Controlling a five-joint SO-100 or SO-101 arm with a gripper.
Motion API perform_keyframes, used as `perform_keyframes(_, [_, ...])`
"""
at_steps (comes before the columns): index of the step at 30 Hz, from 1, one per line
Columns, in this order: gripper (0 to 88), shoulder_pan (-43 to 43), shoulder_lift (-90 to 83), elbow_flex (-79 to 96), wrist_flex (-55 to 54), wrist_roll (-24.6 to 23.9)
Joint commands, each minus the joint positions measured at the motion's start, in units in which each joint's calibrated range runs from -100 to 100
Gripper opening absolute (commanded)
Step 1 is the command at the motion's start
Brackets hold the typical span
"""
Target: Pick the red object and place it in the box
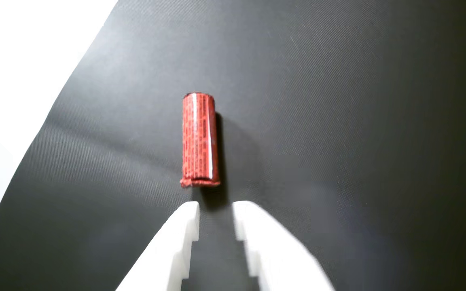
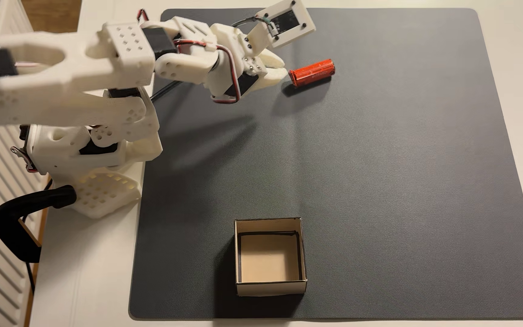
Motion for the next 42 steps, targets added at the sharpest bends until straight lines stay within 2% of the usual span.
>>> perform_keyframes(1, [12.9, -0.15, 9.46, -7.52, -2.53, 0.23])
perform_keyframes(9, [14.3, 0.22, 22.64, -16.78, -8.22, -0.19])
perform_keyframes(17, [16.8, -0.97, 35.31, -24.85, -8.83, -0.24])
perform_keyframes(23, [16.8, -2.38, 39.9, -24.94, -14.77, -0.24])
perform_keyframes(42, [16.8, -3.56, 50.79, -25.85, -22.2, -0.29])
